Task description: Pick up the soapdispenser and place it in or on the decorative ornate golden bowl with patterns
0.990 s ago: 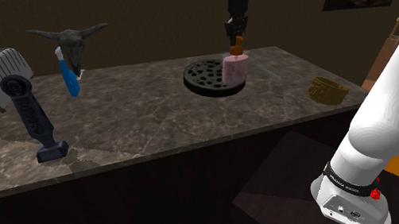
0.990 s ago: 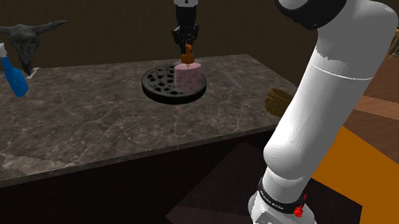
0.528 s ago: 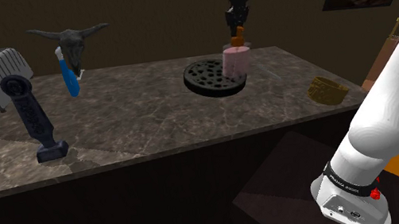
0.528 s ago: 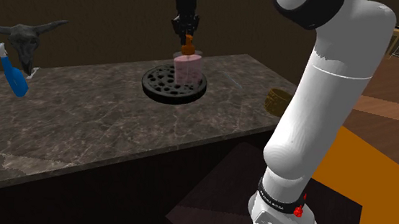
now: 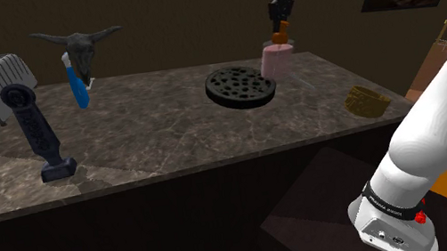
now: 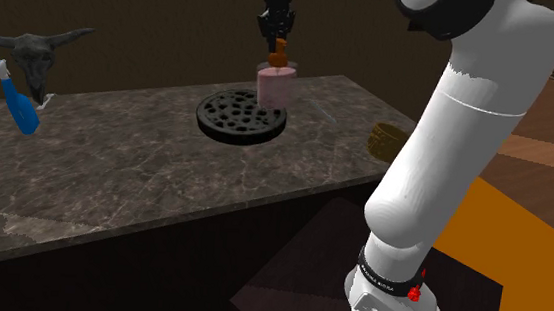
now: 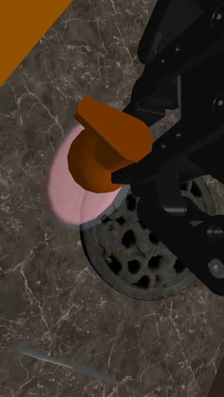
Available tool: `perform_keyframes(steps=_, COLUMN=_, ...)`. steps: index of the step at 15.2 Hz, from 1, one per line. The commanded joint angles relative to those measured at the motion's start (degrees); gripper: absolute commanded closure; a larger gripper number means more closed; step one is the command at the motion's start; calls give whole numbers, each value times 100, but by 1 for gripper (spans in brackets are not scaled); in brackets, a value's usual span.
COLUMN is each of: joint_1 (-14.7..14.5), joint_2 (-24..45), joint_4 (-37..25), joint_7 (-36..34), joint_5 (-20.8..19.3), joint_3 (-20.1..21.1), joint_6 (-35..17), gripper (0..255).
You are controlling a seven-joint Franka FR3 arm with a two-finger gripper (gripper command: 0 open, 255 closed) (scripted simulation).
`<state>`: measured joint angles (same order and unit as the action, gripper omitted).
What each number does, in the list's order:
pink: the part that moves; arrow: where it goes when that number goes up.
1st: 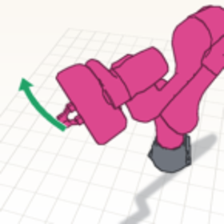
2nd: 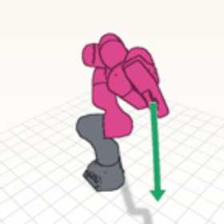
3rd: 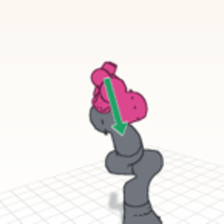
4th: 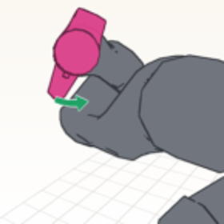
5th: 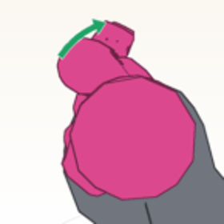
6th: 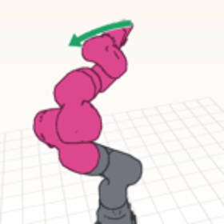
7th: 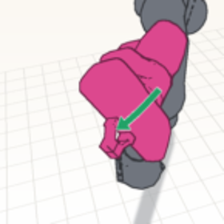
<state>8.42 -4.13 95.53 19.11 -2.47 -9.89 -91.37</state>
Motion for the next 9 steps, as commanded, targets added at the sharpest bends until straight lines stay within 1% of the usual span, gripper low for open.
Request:
perform_keyframes(steps=1, joint_1=111, joint_2=-232, joint_4=207, joint_7=233, joint_5=-53, joint_3=-123, joint_6=11, gripper=255)
perform_keyframes(steps=9, joint_1=523, joint_2=-806, joint_4=518, joint_7=1171, joint_5=-270, joint_3=-662, joint_6=208, gripper=255)
